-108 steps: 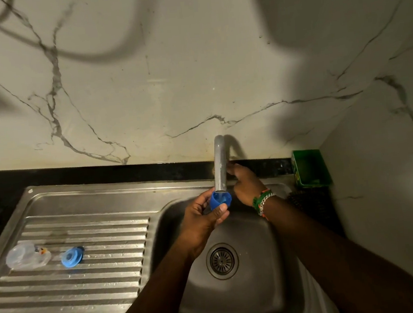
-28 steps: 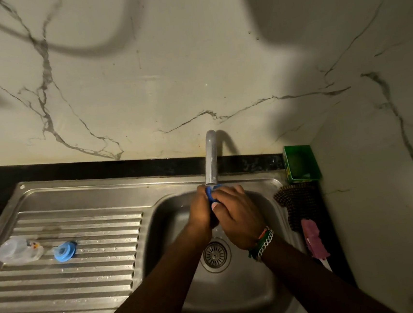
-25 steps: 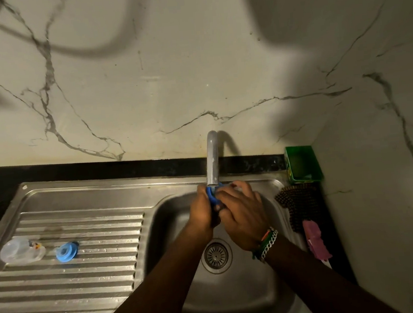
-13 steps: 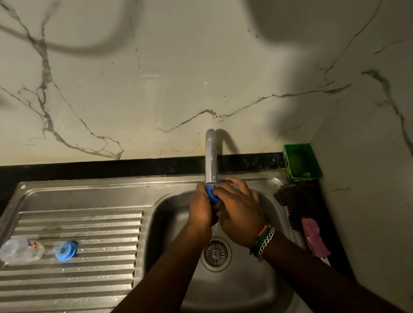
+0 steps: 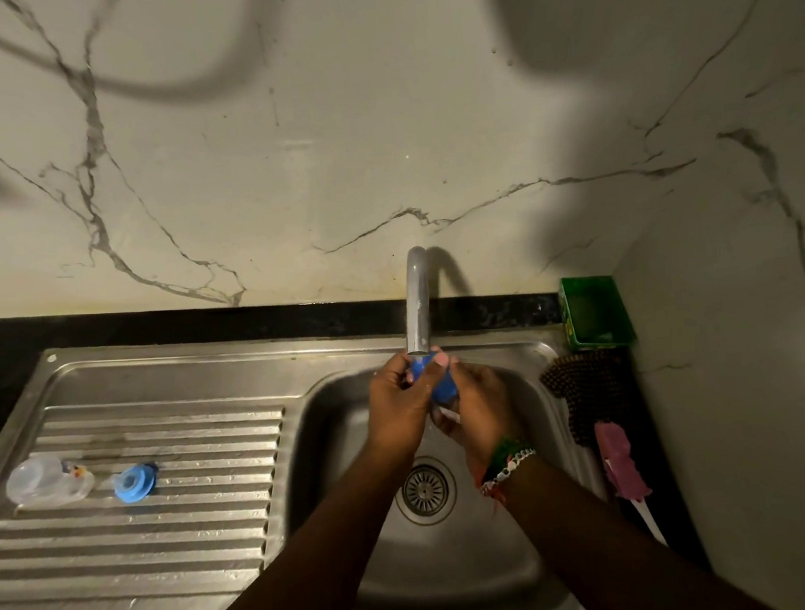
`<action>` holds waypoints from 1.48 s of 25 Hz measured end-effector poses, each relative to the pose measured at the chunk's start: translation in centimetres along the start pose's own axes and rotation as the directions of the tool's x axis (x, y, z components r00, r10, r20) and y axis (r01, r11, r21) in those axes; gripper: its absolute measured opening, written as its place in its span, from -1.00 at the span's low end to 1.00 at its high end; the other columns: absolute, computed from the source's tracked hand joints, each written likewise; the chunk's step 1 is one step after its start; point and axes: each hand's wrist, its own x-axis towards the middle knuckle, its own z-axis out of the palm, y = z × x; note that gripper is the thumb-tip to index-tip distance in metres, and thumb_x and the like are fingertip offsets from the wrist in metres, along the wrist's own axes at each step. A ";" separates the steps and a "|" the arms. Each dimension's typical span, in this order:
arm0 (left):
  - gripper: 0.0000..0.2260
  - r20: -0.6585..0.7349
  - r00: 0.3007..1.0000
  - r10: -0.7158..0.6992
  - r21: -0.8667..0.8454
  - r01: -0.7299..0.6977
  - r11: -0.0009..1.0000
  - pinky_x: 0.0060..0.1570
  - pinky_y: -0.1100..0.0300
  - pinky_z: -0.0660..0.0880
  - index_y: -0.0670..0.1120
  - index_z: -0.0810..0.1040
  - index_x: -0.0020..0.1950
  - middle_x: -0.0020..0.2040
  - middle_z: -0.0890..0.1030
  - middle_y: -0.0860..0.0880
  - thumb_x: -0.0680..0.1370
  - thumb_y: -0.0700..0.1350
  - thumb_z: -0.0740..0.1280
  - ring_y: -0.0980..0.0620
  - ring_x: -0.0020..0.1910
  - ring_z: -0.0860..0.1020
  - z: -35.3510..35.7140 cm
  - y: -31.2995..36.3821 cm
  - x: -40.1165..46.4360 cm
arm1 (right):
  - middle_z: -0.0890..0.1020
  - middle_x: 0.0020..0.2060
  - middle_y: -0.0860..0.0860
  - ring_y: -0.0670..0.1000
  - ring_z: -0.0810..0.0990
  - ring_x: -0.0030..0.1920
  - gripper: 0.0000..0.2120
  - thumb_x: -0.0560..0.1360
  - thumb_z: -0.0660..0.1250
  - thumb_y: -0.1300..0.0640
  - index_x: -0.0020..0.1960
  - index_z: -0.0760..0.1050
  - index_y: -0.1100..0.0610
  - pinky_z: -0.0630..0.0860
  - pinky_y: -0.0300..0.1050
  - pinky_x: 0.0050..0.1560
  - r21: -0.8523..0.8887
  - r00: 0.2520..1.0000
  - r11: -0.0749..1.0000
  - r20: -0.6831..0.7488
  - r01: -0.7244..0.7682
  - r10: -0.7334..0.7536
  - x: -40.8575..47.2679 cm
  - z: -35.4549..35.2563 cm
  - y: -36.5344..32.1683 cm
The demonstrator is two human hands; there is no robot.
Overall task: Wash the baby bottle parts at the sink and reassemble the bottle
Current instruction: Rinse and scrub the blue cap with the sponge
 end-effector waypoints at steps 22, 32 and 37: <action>-0.67 -0.046 0.975 -0.216 -0.588 0.148 0.795 0.14 -0.03 0.62 -0.21 0.57 0.26 0.14 0.68 -0.24 0.64 -0.01 0.28 -0.16 0.10 0.68 -1.6 -1.3 1.0 | 0.65 0.02 0.18 -0.02 0.61 -0.22 -0.80 0.53 0.43 0.08 0.13 0.52 0.05 0.50 -0.23 -0.36 -0.336 0.964 0.906 0.155 0.258 -0.217 0.0 1.0 -0.6; -0.58 -0.012 0.899 -0.438 -0.543 0.362 0.758 -0.01 0.04 0.61 -0.17 0.59 0.20 0.02 0.71 -0.21 0.68 0.16 0.20 -0.11 0.00 0.69 0.4 0.3 1.6 | 0.52 0.36 -0.03 0.09 0.29 0.48 -0.54 0.45 0.24 0.18 0.34 0.49 0.01 0.34 0.19 0.37 -0.768 0.677 -0.142 0.623 0.625 -0.391 -0.7 -1.8 -0.5; -0.70 -0.065 0.914 -0.399 -0.489 0.320 0.812 -0.15 0.11 0.60 -0.15 0.57 0.18 0.01 0.68 -0.19 0.68 0.06 0.23 -0.07 -0.09 0.66 0.5 -0.1 1.6 | 0.48 0.41 -0.05 0.09 0.21 0.55 -0.54 0.48 0.30 0.18 0.37 0.46 -0.01 0.23 0.21 0.46 -0.784 0.693 -0.171 0.611 0.597 -0.382 -0.7 -1.9 -0.8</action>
